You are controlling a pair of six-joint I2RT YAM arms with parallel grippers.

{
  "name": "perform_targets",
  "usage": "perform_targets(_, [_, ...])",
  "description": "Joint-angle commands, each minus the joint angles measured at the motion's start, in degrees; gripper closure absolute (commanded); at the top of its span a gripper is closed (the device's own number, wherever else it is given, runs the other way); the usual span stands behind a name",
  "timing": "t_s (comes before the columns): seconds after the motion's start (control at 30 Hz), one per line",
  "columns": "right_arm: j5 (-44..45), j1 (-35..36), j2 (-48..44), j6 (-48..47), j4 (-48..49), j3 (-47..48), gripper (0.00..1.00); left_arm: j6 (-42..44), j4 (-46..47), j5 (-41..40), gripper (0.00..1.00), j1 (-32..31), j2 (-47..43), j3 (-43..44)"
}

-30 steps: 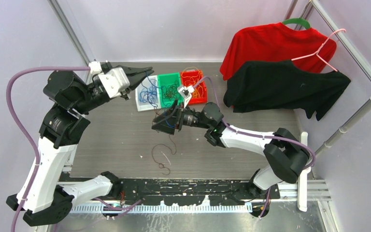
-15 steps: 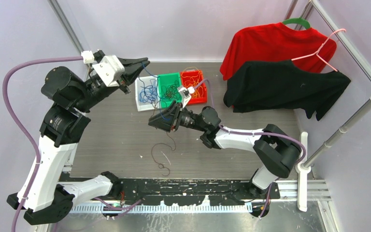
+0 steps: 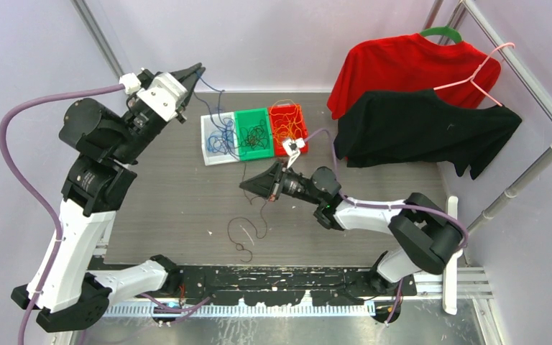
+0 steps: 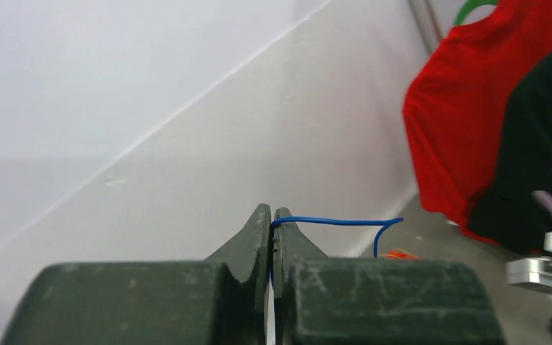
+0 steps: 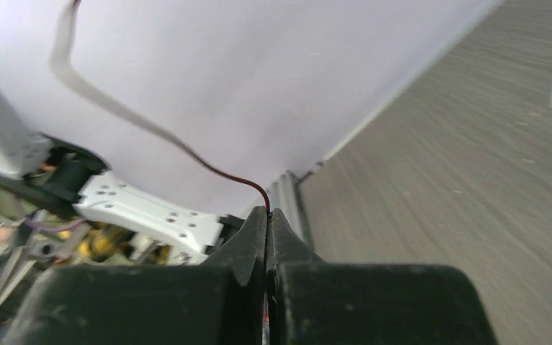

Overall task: Untangle the cables
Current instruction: Untie the cable.

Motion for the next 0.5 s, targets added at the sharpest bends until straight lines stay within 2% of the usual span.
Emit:
perform_targets(0.0, [3.0, -2.3, -7.2, -8.8, -12.8, -2.2, 0.99, 6.6, 10.9, -7.5, 1.0, -0.2, -0.5, 1.8])
perform_targets(0.1, [6.2, -2.5, -10.9, -16.0, -24.6, -2.3, 0.99, 8.0, 13.8, -7.8, 1.0, -0.2, -0.5, 1.6])
perform_targets(0.23, [10.3, -3.7, -13.2, -18.1, -34.0, -2.2, 0.99, 10.5, 18.2, -9.7, 1.0, -0.2, -0.1, 2.0])
perform_targets(0.37, [14.6, -4.2, -12.4, -21.0, -45.8, 0.2, 0.99, 13.2, 23.5, -12.2, 1.0, -0.2, 0.7, 2.6])
perform_targets(0.47, [17.3, -4.4, -11.1, -21.2, -51.0, 1.6, 0.99, 14.8, 26.3, -14.3, 1.0, -0.2, 1.5, 3.7])
